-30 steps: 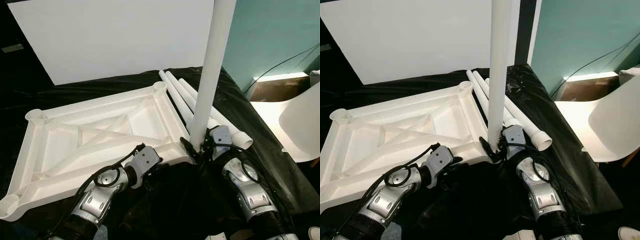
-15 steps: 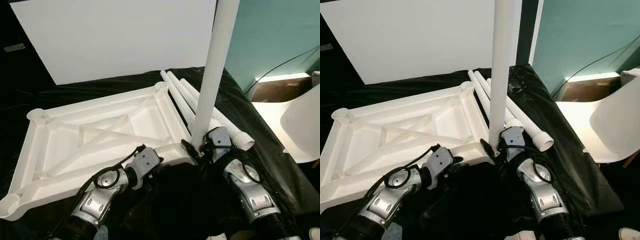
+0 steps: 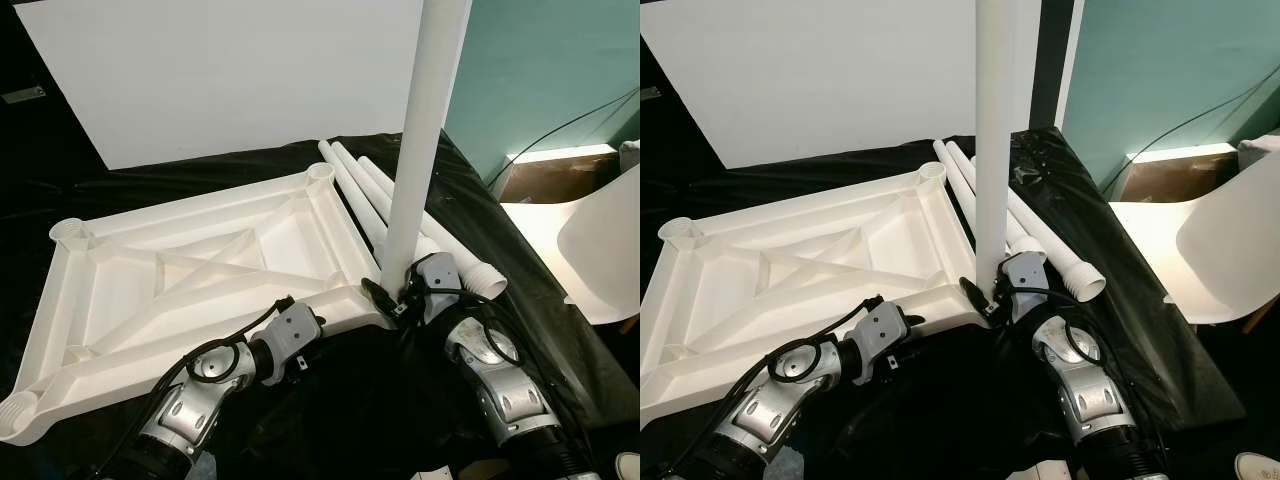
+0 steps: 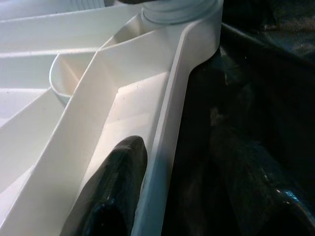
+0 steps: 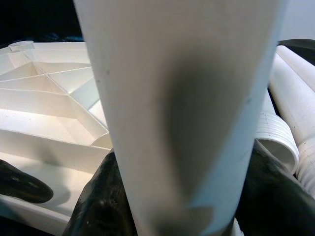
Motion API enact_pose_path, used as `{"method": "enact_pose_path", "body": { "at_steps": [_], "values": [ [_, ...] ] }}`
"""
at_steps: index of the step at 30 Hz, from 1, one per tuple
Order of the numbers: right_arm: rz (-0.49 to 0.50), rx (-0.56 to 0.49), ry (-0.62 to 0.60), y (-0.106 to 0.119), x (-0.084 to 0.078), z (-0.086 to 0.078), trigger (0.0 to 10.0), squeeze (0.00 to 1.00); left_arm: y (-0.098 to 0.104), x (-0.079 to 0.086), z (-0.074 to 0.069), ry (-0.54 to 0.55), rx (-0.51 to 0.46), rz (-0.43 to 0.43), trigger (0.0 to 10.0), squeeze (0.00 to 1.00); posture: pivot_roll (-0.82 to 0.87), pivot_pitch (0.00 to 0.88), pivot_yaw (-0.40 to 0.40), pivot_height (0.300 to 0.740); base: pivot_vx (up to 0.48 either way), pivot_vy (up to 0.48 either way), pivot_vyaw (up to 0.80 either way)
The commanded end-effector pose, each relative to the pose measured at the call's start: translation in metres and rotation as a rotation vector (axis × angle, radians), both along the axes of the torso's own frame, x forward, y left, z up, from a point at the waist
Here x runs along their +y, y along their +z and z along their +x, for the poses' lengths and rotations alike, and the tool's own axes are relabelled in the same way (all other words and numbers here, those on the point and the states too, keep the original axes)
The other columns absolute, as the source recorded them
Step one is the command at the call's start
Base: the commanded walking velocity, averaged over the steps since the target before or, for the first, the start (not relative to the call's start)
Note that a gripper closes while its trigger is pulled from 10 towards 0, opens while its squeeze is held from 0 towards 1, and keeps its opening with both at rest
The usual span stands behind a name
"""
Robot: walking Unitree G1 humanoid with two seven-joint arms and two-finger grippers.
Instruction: Building children table
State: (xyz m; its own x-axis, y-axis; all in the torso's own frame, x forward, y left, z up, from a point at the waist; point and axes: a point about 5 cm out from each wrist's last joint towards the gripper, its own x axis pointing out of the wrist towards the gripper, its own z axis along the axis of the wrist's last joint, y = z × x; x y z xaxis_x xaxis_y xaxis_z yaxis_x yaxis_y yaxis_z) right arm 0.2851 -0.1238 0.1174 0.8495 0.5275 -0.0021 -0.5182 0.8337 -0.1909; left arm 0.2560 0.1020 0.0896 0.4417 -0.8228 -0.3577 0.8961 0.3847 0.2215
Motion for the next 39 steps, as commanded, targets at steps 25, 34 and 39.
{"method": "enact_pose_path", "body": {
  "at_steps": [25,34,39],
  "values": [
    [0.022,0.107,0.153,-0.005,0.030,0.014,0.0,0.00,0.038,0.019,0.005,0.007,0.000,-0.188,10.0,0.00,-0.01,0.000,0.047,0.740,0.000,0.000,0.00],
    [0.041,0.106,0.193,0.000,0.040,0.016,0.0,0.00,0.033,0.020,-0.007,-0.073,0.089,-0.176,10.0,0.00,-0.02,0.000,0.048,0.740,0.000,0.000,0.00],
    [0.052,0.117,0.225,-0.002,0.047,0.012,0.0,0.00,0.022,0.019,-0.007,-0.051,0.117,-0.121,10.0,0.00,-0.02,0.000,0.047,0.740,0.000,0.000,0.00]
  ]
}}
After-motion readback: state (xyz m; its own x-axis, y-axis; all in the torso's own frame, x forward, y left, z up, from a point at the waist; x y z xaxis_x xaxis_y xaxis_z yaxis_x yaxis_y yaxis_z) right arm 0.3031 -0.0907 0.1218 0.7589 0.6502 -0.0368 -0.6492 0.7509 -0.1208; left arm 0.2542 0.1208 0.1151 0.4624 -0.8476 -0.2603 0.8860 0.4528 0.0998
